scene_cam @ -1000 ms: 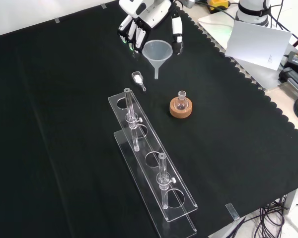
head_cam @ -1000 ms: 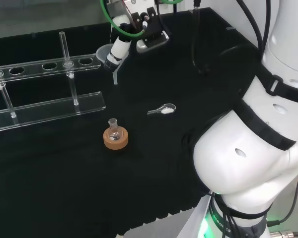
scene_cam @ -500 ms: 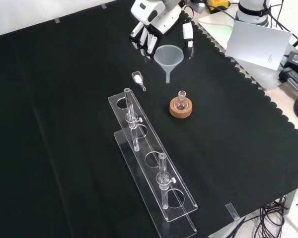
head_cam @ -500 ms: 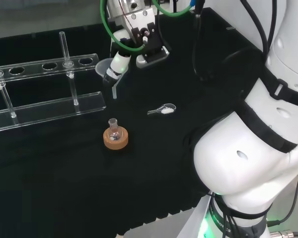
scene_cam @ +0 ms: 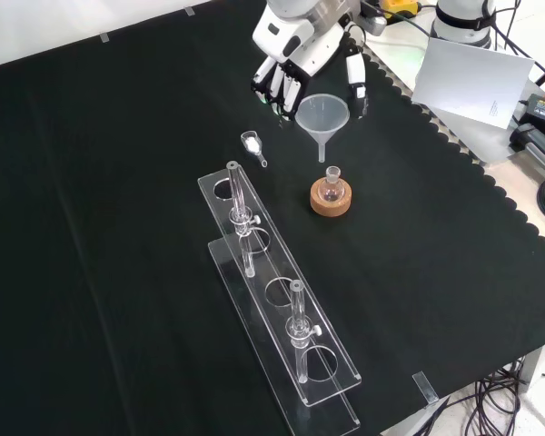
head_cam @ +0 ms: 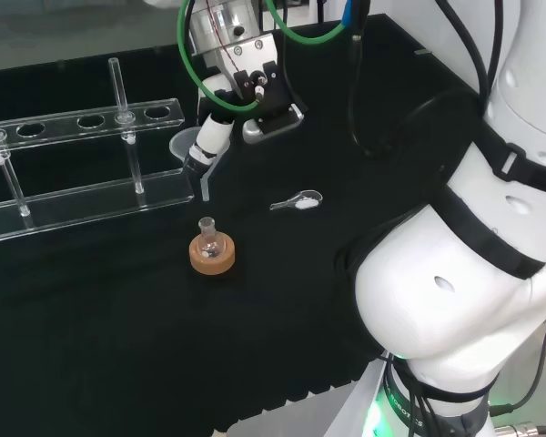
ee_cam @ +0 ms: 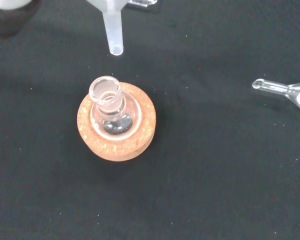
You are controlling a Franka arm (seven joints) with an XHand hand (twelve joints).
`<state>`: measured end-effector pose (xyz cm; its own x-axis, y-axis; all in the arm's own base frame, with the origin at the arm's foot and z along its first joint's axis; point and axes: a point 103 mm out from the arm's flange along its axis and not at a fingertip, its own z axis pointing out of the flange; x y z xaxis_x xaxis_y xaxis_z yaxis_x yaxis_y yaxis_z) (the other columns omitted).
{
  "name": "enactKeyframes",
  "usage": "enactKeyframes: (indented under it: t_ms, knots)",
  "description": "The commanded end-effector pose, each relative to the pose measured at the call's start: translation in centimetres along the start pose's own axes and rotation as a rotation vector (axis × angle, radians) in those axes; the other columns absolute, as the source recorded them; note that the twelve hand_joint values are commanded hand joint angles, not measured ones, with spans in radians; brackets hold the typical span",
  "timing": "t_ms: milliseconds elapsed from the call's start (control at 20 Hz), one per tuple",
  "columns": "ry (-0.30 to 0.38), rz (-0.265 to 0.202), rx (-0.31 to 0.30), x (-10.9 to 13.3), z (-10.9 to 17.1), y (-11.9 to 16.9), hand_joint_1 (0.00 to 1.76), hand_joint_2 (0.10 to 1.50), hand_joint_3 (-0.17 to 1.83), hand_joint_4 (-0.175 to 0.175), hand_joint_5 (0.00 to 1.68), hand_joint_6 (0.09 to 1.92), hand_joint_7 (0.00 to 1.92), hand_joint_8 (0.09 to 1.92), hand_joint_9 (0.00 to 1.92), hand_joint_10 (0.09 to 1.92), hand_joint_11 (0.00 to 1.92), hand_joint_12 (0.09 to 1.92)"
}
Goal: Place the funnel on the round-bottom flask.
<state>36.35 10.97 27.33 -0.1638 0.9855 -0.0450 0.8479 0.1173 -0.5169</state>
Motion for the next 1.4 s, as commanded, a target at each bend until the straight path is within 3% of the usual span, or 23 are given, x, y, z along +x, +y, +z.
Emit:
enactKeyframes:
  t_ms: [50,900,1400]
  knots:
    - [0.007,-0.005,0.015,0.4,0.89,0.01,0.76,0.76,0.19,0.061,0.79,0.12,1.0,0.35,0.59,0.5,0.0,1.26]
    - [0.004,0.003,0.03,0.42,1.49,-0.48,0.75,0.75,0.21,0.054,0.78,0.12,1.0,0.35,0.59,0.49,0.0,1.26]
    - [-0.003,-0.018,0.03,0.9,1.62,0.03,0.75,0.75,0.22,0.052,0.77,0.12,0.99,0.34,0.59,0.49,0.0,1.26]
